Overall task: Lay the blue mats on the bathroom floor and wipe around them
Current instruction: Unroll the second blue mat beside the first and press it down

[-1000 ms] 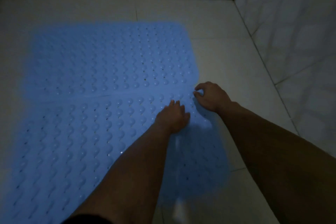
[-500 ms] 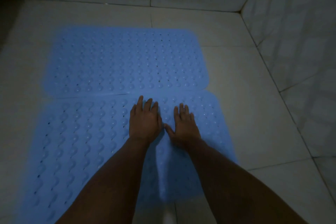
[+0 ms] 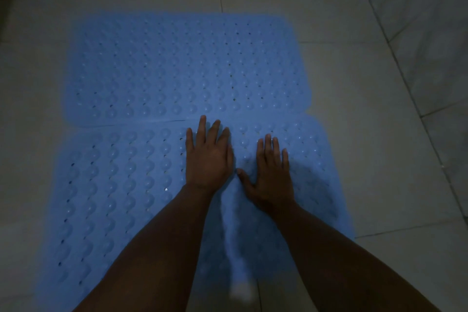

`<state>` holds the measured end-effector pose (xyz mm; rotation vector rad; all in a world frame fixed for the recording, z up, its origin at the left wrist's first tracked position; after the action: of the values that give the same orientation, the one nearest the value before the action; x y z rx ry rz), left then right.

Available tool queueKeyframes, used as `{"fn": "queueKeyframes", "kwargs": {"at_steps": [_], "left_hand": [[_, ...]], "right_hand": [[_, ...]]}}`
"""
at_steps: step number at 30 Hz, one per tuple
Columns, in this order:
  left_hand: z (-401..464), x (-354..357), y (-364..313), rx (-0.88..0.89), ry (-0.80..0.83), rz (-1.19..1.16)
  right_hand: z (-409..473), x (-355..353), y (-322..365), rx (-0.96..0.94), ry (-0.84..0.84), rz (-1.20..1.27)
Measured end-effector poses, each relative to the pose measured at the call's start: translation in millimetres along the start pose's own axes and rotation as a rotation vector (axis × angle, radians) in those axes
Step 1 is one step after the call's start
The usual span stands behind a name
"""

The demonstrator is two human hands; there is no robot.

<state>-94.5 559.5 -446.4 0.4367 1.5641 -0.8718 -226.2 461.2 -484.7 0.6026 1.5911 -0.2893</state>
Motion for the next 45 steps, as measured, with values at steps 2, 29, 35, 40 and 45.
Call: {"fn": "queueKeyframes", "kwargs": {"at_steps": [2, 29, 35, 40, 45], "left_hand": [[-1.3, -0.5, 1.0, 0.001, 0.000, -0.008], [-30.0, 55.0, -63.3, 0.069, 0.144, 0.099], [-33.4, 62.4, -61.3, 0.066, 0.228, 0.073], [-23.8, 61.0, -58.0, 0.025, 0.522, -0.094], [1.9, -4.8, -26.1, -0.110, 0.401, -0.312]], "right_hand": [[1.4, 4.3, 0.0, 0.000, 0.057, 0.001], [78.2, -61.9, -30.2, -0.225, -0.179, 0.196], [80.5, -50.9, -41.9, -0.144, -0.129, 0.177], [80.4, -67.9, -45.6, -0.015, 0.003, 0.255], [84.0, -88.7, -14.5, 0.081, 0.285, 0.254]]}}
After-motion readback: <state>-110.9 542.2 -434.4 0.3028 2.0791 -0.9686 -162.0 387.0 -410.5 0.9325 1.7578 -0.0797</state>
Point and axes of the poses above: each hand's wrist, its own z-axis towards the middle knuckle, its own x-axis out of the palm, y = z × x, the point moved 9 cm from there along z, towards the middle knuckle, and after that the axes turned 4 degrees about y, right-handed, at the moved point
